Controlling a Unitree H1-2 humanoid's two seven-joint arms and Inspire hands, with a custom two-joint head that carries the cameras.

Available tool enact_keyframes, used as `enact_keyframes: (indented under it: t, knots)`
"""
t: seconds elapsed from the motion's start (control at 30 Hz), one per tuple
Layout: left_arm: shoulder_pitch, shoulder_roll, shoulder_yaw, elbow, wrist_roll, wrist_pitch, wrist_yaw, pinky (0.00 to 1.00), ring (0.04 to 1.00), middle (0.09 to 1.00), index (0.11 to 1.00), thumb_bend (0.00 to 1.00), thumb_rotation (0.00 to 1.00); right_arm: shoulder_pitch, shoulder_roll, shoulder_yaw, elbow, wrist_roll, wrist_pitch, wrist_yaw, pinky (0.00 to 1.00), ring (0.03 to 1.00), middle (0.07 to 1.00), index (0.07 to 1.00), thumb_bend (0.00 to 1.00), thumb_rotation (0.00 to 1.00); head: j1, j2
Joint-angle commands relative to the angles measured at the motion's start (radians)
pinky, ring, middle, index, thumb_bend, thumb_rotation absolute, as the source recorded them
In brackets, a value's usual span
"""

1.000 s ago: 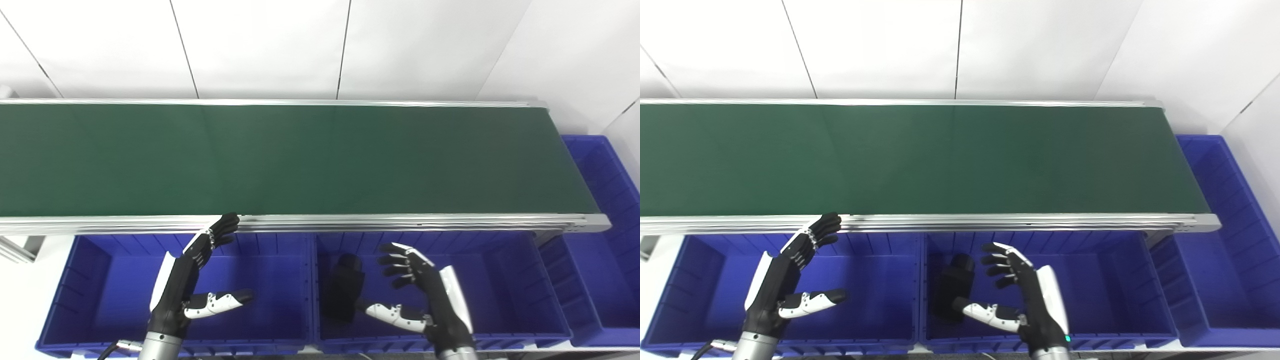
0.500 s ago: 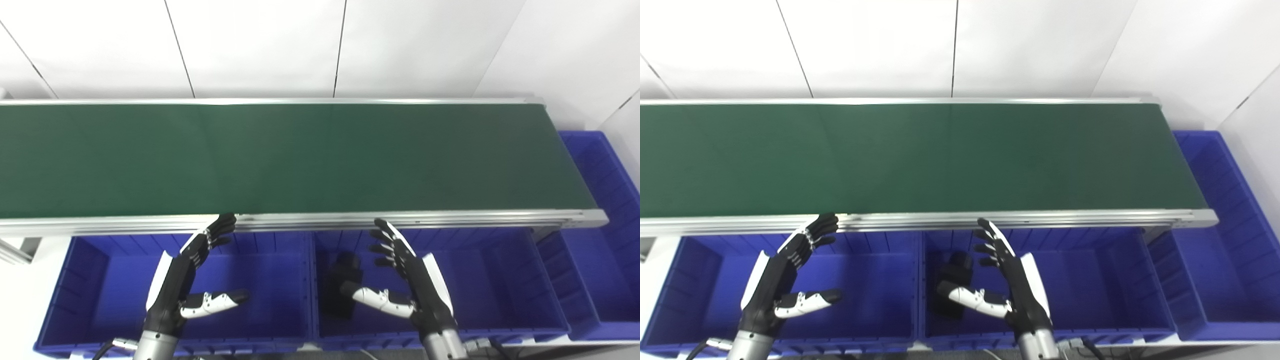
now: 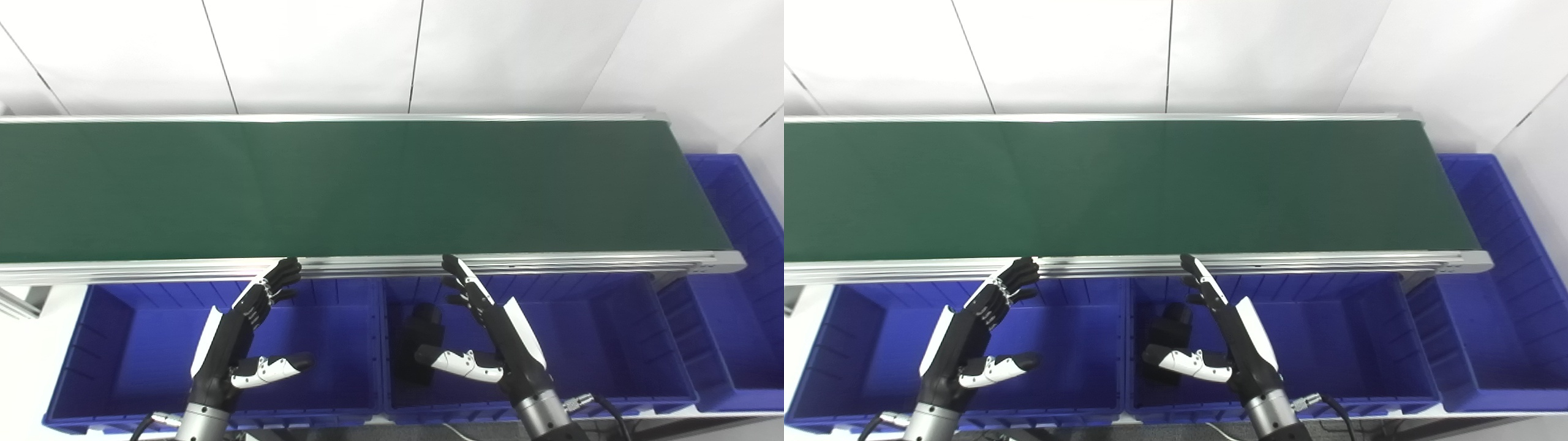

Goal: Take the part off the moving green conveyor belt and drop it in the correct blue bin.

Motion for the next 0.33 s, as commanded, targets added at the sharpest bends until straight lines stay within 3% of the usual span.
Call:
enact_keyframes:
  t: [0.0, 0.3]
  knots:
    - [-0.006, -0.013, 0.008, -0.032, -0.003, -0.020, -0.022, 0.79, 0.839, 0.862, 0.862, 0.91, 0.49, -0.004, -0.001, -0.009, -0.007, 0.028, -0.080, -0.005, 0.81, 0.882, 0.927, 0.949, 0.86, 0.54, 0.010, -0.001]
    - [-0.002, -0.038, 0.028, -0.012, 0.019, -0.020, -0.036, 0.79, 0.846, 0.871, 0.868, 0.90, 0.48, 0.011, 0.008, -0.023, 0.007, 0.065, -0.089, 0.000, 0.79, 0.870, 0.916, 0.944, 0.84, 0.53, 0.020, -0.007]
